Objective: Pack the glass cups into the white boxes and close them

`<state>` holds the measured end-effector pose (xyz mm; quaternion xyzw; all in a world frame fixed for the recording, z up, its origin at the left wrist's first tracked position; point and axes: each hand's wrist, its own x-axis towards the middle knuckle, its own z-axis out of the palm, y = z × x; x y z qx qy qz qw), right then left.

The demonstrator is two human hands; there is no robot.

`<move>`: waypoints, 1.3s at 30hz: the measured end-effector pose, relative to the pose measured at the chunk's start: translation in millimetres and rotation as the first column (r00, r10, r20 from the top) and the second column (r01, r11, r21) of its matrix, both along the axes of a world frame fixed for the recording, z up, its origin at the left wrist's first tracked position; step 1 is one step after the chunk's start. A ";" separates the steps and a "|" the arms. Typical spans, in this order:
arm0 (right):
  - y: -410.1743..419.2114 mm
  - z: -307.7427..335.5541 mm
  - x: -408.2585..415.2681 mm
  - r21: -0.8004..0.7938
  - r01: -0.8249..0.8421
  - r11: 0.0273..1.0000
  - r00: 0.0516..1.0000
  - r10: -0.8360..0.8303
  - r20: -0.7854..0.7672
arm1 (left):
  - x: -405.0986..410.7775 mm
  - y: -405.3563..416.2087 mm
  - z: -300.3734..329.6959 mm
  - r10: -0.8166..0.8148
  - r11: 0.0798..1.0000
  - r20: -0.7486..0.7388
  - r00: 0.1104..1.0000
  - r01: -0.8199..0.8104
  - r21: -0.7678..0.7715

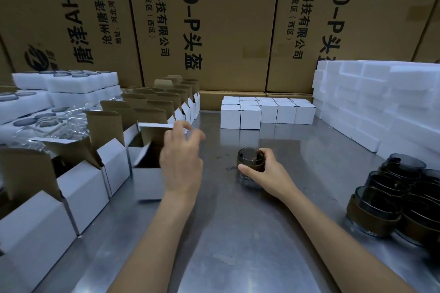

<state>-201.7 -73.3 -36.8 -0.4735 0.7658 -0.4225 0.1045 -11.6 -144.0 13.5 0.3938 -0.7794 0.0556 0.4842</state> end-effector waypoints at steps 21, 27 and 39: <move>9.0 7.2 7.3 -0.256 0.077 0.964 0.993 -0.096 -0.064 | -25.1 0.9 -15.7 -0.138 0.909 -0.676 0.724 0.363 0.203; 7.4 16.5 37.9 -0.272 0.052 0.961 0.985 -0.095 -0.147 | -37.0 -5.0 -34.4 -0.178 0.584 -0.673 0.718 0.628 0.515; 0.5 16.5 33.0 -0.263 0.254 0.931 0.967 -0.239 0.089 | -53.0 9.4 -29.9 -0.209 0.657 -0.747 0.631 0.656 0.371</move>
